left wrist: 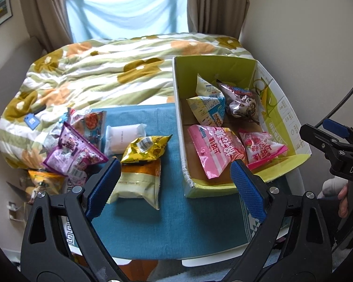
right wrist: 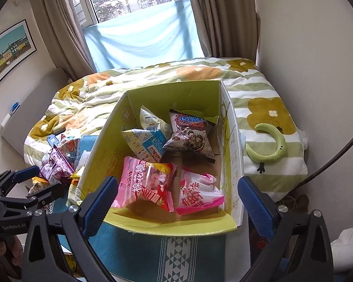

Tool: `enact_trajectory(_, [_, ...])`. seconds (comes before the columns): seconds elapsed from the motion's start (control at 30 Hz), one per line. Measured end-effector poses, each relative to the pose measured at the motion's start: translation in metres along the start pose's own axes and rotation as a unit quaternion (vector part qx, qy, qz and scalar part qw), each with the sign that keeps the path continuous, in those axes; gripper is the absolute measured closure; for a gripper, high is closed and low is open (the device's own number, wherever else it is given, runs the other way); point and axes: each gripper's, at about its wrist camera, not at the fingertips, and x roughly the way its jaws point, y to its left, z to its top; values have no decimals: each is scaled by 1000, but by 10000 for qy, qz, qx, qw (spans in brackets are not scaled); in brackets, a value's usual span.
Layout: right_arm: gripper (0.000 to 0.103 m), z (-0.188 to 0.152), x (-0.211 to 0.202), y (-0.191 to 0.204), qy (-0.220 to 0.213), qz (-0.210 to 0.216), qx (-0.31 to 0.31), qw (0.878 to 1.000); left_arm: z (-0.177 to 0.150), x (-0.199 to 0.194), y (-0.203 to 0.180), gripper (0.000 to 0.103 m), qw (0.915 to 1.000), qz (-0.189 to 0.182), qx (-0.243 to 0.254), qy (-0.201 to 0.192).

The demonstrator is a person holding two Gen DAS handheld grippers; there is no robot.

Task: Organize snacks
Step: 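Withdraw both tools from the box toward the remaining snacks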

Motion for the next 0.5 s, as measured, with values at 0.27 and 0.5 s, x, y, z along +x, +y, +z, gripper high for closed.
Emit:
enact_trajectory(0.27, [2, 4, -9, 24, -45, 263, -368, 9990, -23, -31, 37, 10, 9977, 486, -441, -147])
enact_trajectory(0.5, [2, 4, -13, 69, -135, 612, -653, 9959, -53, -48, 93, 10, 9934, 676, -911, -167])
